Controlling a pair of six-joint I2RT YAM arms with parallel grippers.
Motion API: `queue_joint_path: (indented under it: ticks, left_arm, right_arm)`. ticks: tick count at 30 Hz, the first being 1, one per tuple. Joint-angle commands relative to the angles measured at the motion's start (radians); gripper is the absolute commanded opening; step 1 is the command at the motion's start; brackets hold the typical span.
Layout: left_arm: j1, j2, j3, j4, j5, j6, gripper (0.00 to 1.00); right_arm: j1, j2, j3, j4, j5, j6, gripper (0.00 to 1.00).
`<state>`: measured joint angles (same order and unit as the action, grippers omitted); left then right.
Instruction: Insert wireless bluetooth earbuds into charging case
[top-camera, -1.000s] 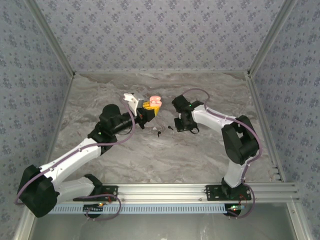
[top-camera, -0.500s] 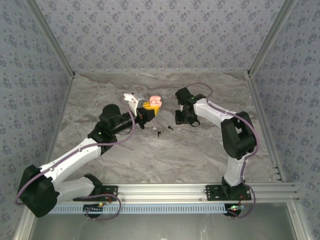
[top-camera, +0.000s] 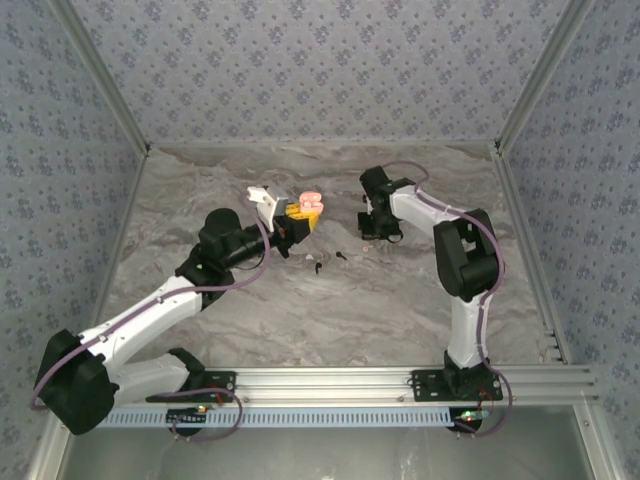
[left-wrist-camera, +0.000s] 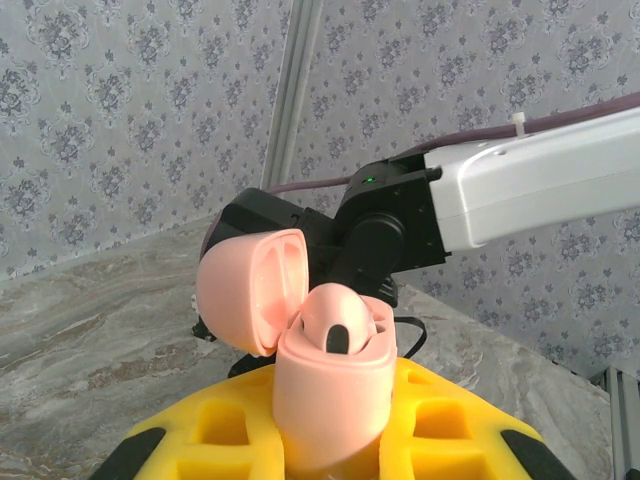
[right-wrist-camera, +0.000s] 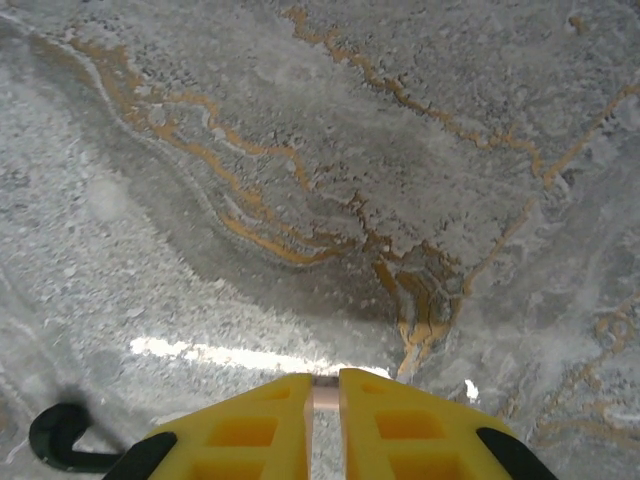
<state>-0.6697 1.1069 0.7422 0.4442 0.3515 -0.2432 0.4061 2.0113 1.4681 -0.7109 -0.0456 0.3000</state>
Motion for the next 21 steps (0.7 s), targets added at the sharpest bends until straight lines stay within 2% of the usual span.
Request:
queue_joint_path:
  ticks: [1, 21]
  left_arm:
    - [-0.005, -0.007, 0.030, 0.027, 0.011, 0.018, 0.14]
    - [-0.005, 0.003, 0.034, 0.037, 0.014, 0.011, 0.14]
  right_arm:
    - [0.000, 0.035, 0.026, -0.041, -0.008, -0.017, 0.13]
    - [0.013, 0.006, -0.050, -0.081, 0.050, -0.021, 0.14]
